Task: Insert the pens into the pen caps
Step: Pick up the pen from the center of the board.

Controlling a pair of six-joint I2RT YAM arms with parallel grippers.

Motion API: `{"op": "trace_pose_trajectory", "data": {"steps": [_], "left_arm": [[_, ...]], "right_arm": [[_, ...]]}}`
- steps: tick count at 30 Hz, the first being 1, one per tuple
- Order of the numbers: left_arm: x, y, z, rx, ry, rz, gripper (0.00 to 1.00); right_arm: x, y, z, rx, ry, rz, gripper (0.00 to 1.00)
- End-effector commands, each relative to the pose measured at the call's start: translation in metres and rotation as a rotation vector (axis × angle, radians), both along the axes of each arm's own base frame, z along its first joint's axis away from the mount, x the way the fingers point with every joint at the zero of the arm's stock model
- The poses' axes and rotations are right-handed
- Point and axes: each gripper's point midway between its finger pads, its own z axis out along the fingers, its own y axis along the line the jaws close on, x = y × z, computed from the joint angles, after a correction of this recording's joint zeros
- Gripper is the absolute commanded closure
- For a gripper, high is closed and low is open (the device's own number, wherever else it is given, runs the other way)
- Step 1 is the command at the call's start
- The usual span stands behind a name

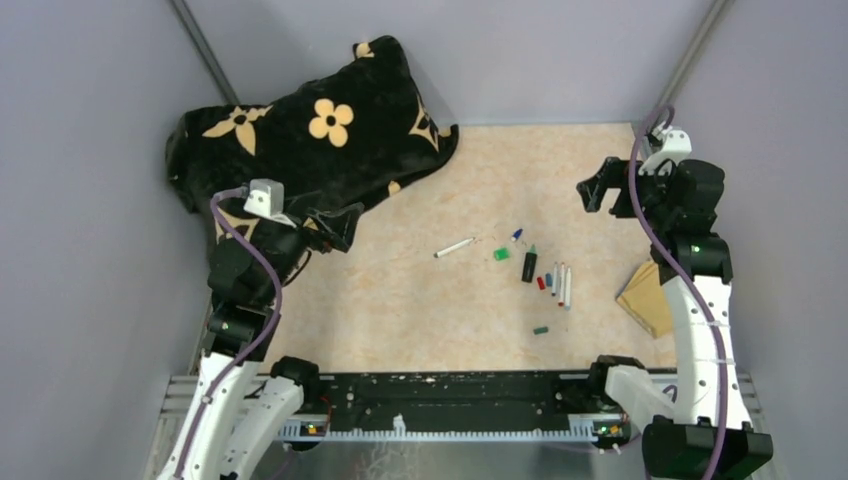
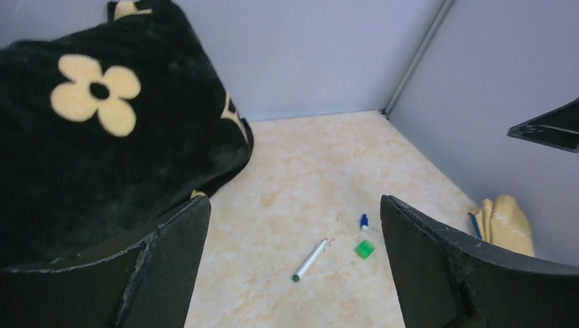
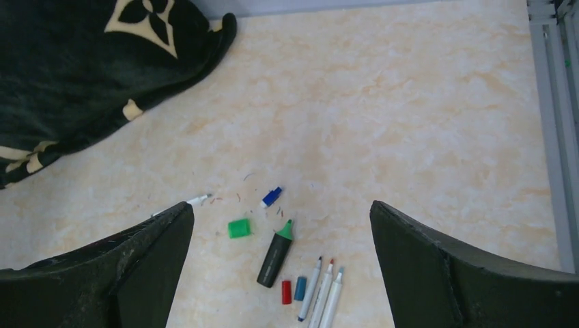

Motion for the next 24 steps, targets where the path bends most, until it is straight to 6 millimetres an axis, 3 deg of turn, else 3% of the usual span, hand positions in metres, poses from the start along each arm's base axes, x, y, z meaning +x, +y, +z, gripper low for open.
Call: {"op": "trace_pose_trajectory", "data": {"steps": [1,6,9,11,13,16,19,24], "left_arm": [[-0.004,-0.022,-0.026,0.033,0.111,-0.131,0.01],[-0.014,-0.044,-0.043,-0.033,0.158,-0.262,0.01],[-0.022,-0.066,-0.055,-0.06,0.176,-0.417,0.01],[-0.024,-0.078,-0.068,-0.08,0.23,-0.494,0.01],[-0.024,-0.091,-0.083,-0.079,0.298,-0.544,0.01],[-0.015,-0.113,-0.107,0.038,0.342,-0.511,0.02],[-0.009,-0.133,-0.131,0.156,0.392,-0.487,0.04],[0.012,-0.134,-0.173,0.279,0.461,-0.419,0.03]], "right_arm": [[0.006,-0.004,0.028,0.031,-0.067,-0.039,0.01],[0.01,0.001,0.022,0.036,-0.06,0.0,0.01],[0.012,0.011,0.017,0.021,-0.078,0.078,0.01],[0.009,0.026,0.01,-0.021,-0.111,0.216,0.01],[-0.01,0.059,0.001,-0.102,-0.174,0.521,0.01],[-0.023,0.074,-0.023,-0.153,-0.167,0.676,0.01],[-0.024,0.079,-0.045,-0.134,-0.146,0.729,0.01],[-0.021,0.082,-0.064,-0.14,-0.178,0.76,0.01]]}}
